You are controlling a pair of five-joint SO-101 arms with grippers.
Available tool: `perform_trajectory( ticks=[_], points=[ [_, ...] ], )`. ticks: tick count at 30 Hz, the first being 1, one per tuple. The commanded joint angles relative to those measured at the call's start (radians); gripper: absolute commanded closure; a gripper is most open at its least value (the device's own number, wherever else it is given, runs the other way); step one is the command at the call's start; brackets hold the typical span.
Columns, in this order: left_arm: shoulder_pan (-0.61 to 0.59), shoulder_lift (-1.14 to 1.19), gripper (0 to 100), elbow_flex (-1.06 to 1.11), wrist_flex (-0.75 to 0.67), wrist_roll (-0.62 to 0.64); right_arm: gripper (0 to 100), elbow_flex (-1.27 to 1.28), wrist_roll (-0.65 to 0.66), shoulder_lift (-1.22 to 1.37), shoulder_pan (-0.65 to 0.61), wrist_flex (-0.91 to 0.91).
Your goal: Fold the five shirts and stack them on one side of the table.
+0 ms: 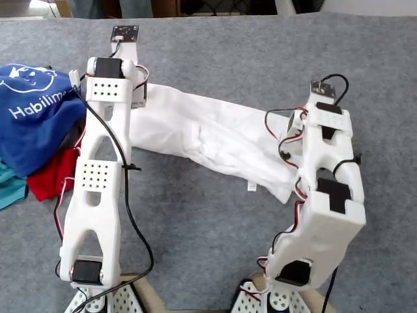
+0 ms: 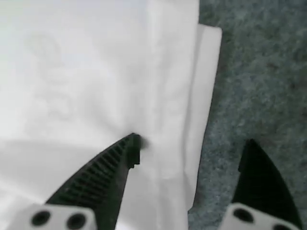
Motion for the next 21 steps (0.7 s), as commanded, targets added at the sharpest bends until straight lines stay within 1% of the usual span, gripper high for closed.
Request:
perform_trajectory(
  ticks=[1,3,7,9,15,21],
  points=[
    [-0.025,-0.071,97,-0.001,0.008,-0.009,66.3,-0.010,-0.006,0.025,-0.002,-0.011],
    [-0.027,-0.071,97,-0.004,0.008,-0.009,71.4,-0.018,-0.006,0.027,-0.002,-0.009],
    [-0.024,-0.071,97,-0.004,0.008,-0.009,88.4,-0.022,-0.009,0.027,-0.002,-0.009],
    [-0.024,-0.071,97,-0.004,0.008,-0.009,94.7,-0.024,-0.006,0.027,-0.002,-0.009],
    [-0.025,-0.071,97,-0.004,0.008,-0.009,93.9,-0.033,-0.006,0.024,-0.002,0.000],
    [-0.025,-0.071,97,-0.004,0.008,-0.009,93.8,-0.097,-0.005,-0.035,-0.009,0.078]
  ],
)
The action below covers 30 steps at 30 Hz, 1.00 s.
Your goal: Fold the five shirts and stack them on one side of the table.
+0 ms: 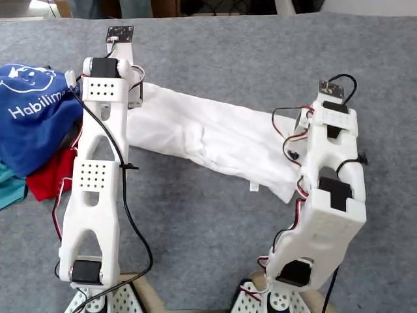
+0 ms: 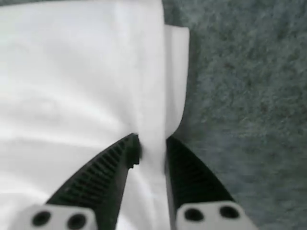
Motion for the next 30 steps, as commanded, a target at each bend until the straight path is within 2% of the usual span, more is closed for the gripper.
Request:
perform_trajectory(
  ticks=[1,8,15,18,22,30],
  points=[
    [-0.010,-0.071,97,-0.007,0.008,-0.009,93.8,-0.039,-0.003,-0.050,-0.021,0.029],
    [-0.013,-0.071,97,-0.007,0.008,-0.009,93.8,-0.047,-0.005,0.033,-0.031,0.021],
    [-0.035,-0.071,97,0.001,0.008,-0.017,94.4,-0.053,-0.002,0.027,-0.035,0.023],
    [-0.047,-0.071,97,-0.007,0.008,-0.031,98.5,-0.094,-0.002,-0.001,-0.031,0.025],
    [-0.085,-0.094,97,-0.008,0.008,-0.025,98.3,-0.174,-0.002,-0.047,-0.046,0.029],
    [-0.163,-0.252,97,0.044,0.008,-0.060,98.3,-0.446,0.029,-0.056,-0.256,0.114]
  ],
)
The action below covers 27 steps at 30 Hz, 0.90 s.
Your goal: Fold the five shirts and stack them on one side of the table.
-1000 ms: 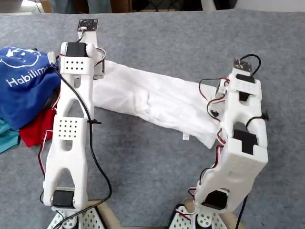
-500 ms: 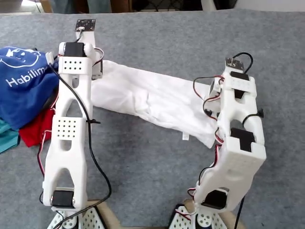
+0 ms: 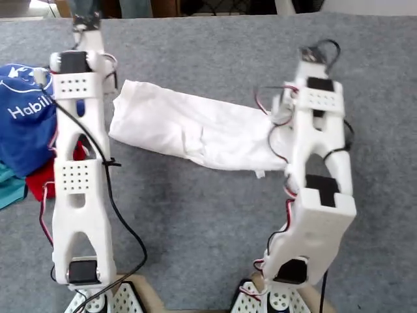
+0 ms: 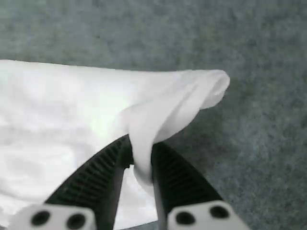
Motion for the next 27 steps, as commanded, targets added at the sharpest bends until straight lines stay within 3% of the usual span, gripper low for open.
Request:
perform_trajectory(
  ticks=[1,8,20,27],
  points=[
    [-0.044,-0.126,97,0.067,0.006,-0.021,98.3,-0.168,0.012,-0.054,-0.124,0.040],
    [-0.179,-0.285,97,0.283,0.006,-0.055,98.3,-0.460,0.012,0.154,-0.292,0.041],
    [-0.332,-0.540,97,0.522,0.003,-0.078,98.3,-1.214,0.012,0.657,-0.548,0.112],
    [-0.398,-0.667,97,0.671,-0.002,-0.078,98.3,-1.328,0.014,0.748,-0.661,0.000]
  ],
)
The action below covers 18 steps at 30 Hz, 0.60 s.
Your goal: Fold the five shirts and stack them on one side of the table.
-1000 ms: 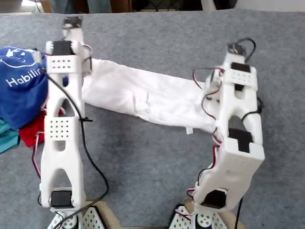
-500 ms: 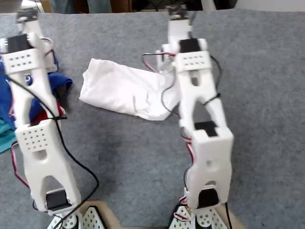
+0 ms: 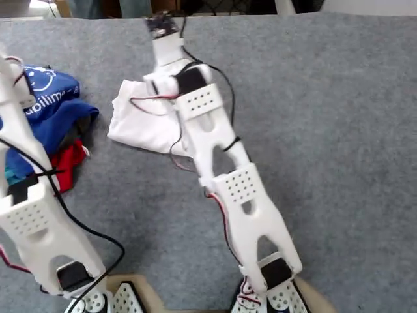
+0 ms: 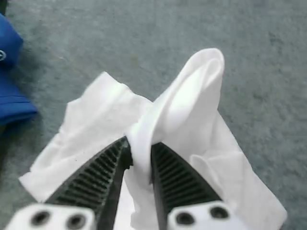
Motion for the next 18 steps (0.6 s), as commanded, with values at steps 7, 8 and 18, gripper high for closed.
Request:
perform_trajectory(
  ticks=[7,8,18],
  points=[
    [-0.061,-0.121,97,0.105,-0.044,-0.008,98.4,-0.059,0.012,0.016,-0.130,-0.163],
    [-0.061,-0.123,97,0.114,-0.049,-0.008,98.4,-0.059,0.012,0.027,-0.135,-0.172],
    [-0.051,-0.123,97,0.122,-0.046,-0.008,98.3,-0.061,0.011,0.139,-0.166,-0.302]
  ],
)
